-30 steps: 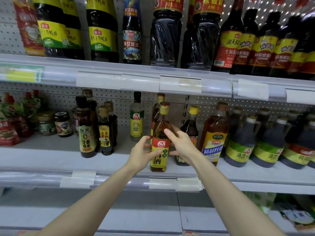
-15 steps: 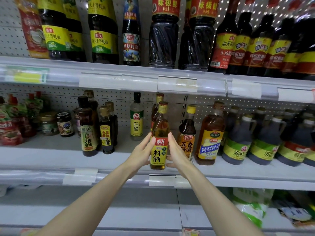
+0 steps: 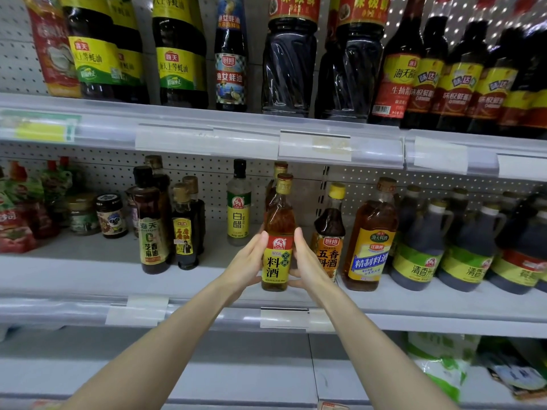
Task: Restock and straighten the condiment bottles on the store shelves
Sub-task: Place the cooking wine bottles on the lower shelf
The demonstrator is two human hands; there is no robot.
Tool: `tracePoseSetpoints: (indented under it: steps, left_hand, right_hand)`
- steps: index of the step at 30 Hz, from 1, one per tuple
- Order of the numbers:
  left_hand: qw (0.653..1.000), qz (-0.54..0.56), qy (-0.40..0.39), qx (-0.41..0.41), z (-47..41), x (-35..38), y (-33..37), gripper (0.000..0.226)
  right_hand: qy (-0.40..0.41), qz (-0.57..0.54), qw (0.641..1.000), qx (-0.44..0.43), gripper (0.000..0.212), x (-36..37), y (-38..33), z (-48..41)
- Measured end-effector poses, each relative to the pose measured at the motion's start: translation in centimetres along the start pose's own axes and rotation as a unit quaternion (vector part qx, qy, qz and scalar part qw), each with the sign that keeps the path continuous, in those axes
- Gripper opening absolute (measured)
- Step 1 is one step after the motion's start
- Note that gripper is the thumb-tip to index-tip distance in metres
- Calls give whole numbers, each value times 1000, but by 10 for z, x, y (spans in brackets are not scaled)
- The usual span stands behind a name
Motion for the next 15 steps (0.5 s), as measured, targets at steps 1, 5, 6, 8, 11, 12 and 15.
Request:
tracePoseSetpoints:
  steps: [1, 5, 6, 8, 11, 12, 15]
  left_hand:
    - [1000, 0, 2, 2, -1, -1, 0, 27]
    - [1000, 4, 5, 2, -4, -3, -1, 27]
    - [1000, 2, 6, 0, -5, -3, -1, 28]
    - [1000, -3, 11, -8, -7, -3, -2, 32]
    - [1000, -3, 14, -13, -10, -4, -3, 34]
    - [1000, -3, 13, -12, -10, -4, -3, 33]
    - [1000, -3, 11, -9, -11, -4, -2, 33]
  right_hand:
    - [-1, 1, 1000, 0, 63, 0, -1, -1]
    - [4, -4, 1000, 4, 61, 1, 0, -3]
    - [5, -5, 1000, 6, 61, 0, 1, -4]
    - [7, -9, 1000, 9, 61, 1, 1, -5]
    - [8, -14, 1000, 8, 60, -1, 0, -8]
    - [9, -17, 1000, 9, 59, -1, 0, -9]
    - [10, -15, 1000, 11, 61, -1, 1, -11]
Point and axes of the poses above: each hand's wrist, its own z-axis away from the middle knuckle, its own x-axis out of the palm, y = z × x, the point moved 5 cm from there along -z, towards the middle knuckle, and after that the axes turned 4 degrees about -y, right-handed, at the moved point
